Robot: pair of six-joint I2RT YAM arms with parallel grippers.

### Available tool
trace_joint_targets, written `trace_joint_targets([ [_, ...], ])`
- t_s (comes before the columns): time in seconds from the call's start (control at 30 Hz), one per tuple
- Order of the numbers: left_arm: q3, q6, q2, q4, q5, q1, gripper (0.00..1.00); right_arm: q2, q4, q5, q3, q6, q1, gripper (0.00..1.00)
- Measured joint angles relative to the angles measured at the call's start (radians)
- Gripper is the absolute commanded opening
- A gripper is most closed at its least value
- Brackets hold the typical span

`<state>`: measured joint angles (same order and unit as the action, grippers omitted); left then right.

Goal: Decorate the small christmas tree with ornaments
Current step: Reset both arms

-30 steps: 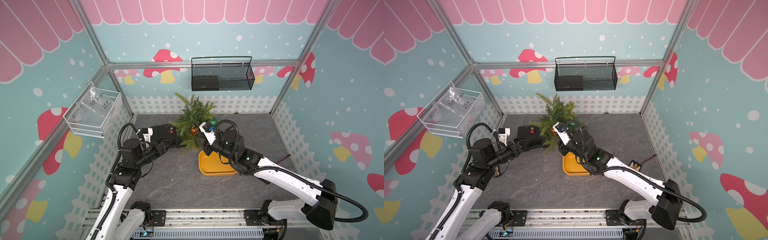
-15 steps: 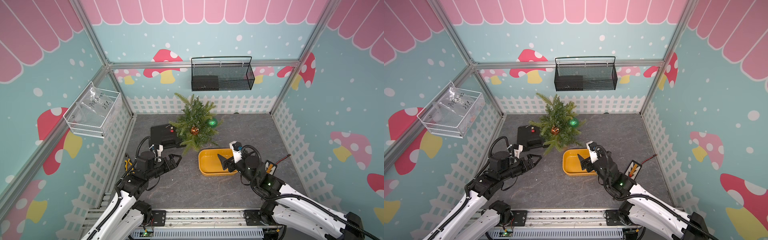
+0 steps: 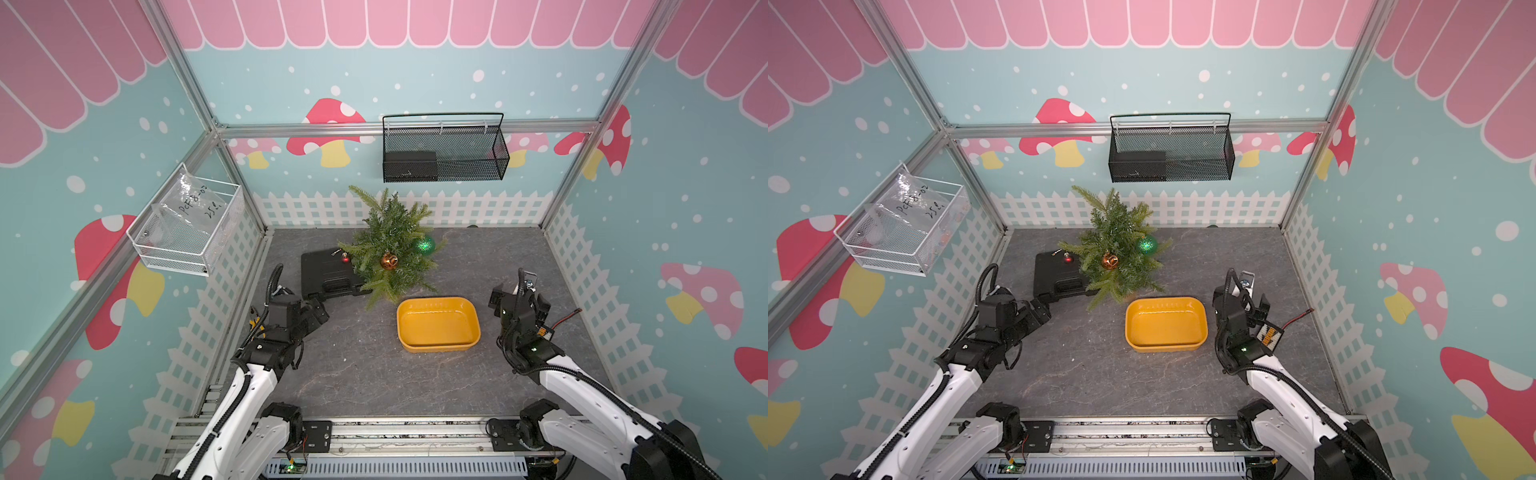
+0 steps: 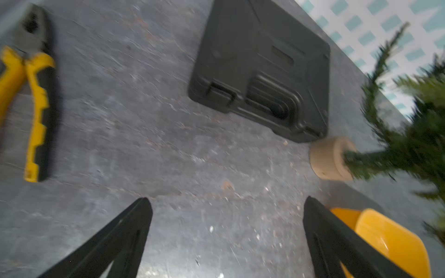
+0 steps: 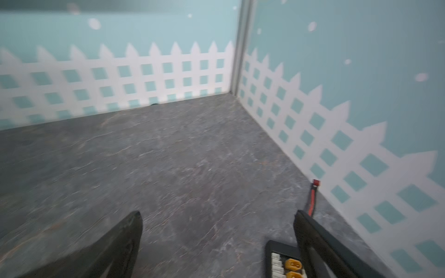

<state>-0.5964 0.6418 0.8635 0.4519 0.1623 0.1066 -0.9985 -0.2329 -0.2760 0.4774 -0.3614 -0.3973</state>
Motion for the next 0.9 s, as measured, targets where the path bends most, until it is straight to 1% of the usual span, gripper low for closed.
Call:
trace_joint_targets([
  [0.07,0.002,-0.036,0.052,-0.062,0.084,-0.026,0.98,-0.072,-0.102,-0.111,-0.002,0.033,0.037,1.00],
  [0.17,0.024,-0.099,0.135,-0.193,0.203,-0.042,0.98,-0.204,-0.278,-0.235,-0.032,0.080,0.095,0.99],
  [0.27,0.056,-0.172,0.235,-0.338,0.299,-0.060,0.97,-0.315,-0.376,-0.293,-0.035,0.135,0.126,1.00],
  [0.4,0.078,-0.264,0.406,-0.541,0.377,-0.063,0.97,-0.384,-0.470,-0.309,-0.022,0.190,0.164,1.00],
  [0.47,0.097,-0.311,0.467,-0.646,0.385,-0.060,0.97,-0.393,-0.484,-0.294,-0.014,0.199,0.198,0.99],
  [0.6,0.161,-0.383,0.499,-0.863,0.384,-0.053,0.98,-0.387,-0.517,-0.235,-0.014,0.203,0.260,0.99],
  [0.7,0.219,-0.433,0.550,-1.097,0.365,-0.052,0.99,-0.364,-0.526,-0.152,-0.024,0.205,0.294,0.99],
  [0.77,0.243,-0.454,0.573,-1.146,0.342,-0.052,0.99,-0.345,-0.546,-0.117,-0.051,0.210,0.305,1.00],
  [0.9,0.206,-0.500,0.621,-1.197,0.306,-0.041,0.99,-0.372,-0.733,-0.046,-0.192,0.272,0.318,1.00],
])
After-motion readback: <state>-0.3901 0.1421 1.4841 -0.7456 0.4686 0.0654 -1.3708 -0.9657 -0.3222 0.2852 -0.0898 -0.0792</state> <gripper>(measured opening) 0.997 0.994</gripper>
